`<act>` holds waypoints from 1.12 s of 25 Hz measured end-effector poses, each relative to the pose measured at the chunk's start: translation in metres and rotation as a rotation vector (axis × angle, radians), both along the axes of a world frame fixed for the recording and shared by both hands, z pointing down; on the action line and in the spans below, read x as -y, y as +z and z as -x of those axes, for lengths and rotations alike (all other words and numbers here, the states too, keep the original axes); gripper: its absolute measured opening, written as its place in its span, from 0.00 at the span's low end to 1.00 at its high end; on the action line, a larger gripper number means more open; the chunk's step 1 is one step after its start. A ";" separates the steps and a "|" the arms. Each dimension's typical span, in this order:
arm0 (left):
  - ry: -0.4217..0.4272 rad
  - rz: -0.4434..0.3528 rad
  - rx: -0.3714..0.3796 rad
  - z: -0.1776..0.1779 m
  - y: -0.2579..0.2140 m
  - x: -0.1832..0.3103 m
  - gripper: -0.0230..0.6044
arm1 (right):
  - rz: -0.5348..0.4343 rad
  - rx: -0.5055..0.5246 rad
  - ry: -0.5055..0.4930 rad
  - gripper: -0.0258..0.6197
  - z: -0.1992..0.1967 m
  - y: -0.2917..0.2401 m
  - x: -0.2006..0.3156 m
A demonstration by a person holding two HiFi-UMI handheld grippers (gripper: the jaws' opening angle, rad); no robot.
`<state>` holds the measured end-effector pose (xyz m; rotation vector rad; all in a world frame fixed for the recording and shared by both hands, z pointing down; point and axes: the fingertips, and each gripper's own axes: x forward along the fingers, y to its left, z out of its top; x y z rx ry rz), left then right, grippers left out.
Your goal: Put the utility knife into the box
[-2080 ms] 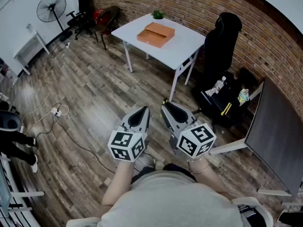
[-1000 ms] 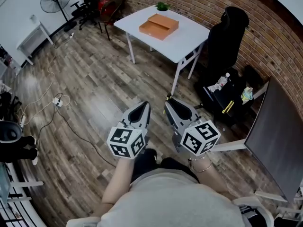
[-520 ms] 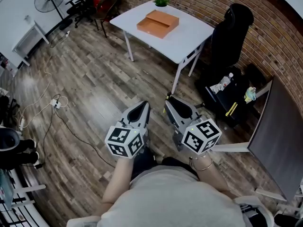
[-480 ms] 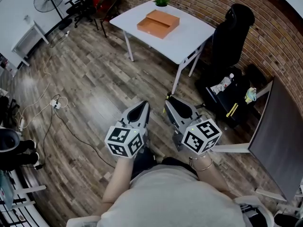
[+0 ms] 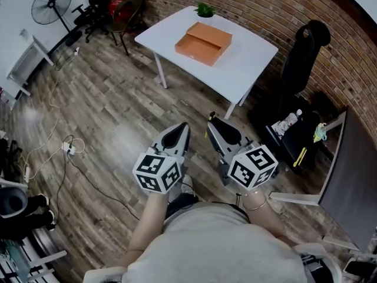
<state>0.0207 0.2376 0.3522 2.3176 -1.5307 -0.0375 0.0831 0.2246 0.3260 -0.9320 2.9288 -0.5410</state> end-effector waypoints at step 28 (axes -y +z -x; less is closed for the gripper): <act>0.120 0.060 -0.026 0.087 0.032 0.207 0.05 | 0.053 -0.040 0.112 0.14 0.080 0.032 0.219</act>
